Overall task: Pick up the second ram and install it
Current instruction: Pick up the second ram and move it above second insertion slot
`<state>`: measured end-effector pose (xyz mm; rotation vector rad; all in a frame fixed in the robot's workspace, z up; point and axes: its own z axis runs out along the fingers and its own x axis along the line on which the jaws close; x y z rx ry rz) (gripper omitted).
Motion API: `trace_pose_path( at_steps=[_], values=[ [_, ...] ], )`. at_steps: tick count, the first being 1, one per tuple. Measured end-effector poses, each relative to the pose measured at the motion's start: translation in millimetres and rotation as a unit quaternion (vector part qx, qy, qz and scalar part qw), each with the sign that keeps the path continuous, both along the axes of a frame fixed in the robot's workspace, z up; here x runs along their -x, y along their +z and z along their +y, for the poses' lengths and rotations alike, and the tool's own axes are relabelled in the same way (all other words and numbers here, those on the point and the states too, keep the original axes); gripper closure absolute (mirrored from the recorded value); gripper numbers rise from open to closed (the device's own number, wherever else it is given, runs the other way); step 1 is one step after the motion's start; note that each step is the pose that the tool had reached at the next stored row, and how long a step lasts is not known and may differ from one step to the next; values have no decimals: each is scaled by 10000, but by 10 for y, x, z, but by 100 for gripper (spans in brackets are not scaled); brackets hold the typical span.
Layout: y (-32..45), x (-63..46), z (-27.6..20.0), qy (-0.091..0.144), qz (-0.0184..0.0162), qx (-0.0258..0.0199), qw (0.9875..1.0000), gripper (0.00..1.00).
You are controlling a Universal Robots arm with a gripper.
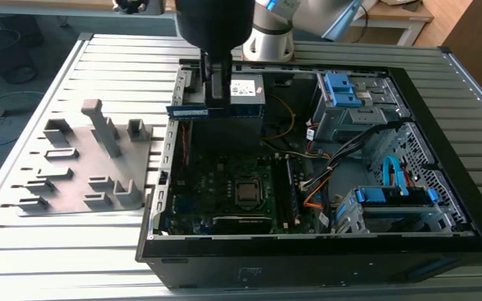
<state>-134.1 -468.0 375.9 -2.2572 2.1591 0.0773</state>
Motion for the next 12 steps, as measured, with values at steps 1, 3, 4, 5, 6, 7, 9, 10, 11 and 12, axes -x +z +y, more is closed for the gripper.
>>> trace_pose_path(
  at_steps=[1, 3, 4, 5, 6, 7, 9, 10, 11, 12],
  values=[
    [-1, -26, 0, 0, 0, 0, 10000, 86],
    [-3, -79, 0, 0, 1, 0, 10000, 86],
    [-3, -105, 0, 0, 1, 0, 10000, 86],
    [-4, -131, 0, 0, 1, 0, 10000, 86],
    [-4, -158, 0, 0, 1, 0, 10000, 86],
    [-5, -186, 0, 0, 2, 0, 10000, 86],
    [-6, -244, 0, 0, 3, 0, 10000, 86],
    [-7, -270, 0, 0, 3, 0, 10000, 86],
    [-8, -296, 0, 0, 3, 0, 10000, 86],
    [-8, -321, 0, 0, 3, 0, 10000, 86]
  ],
)
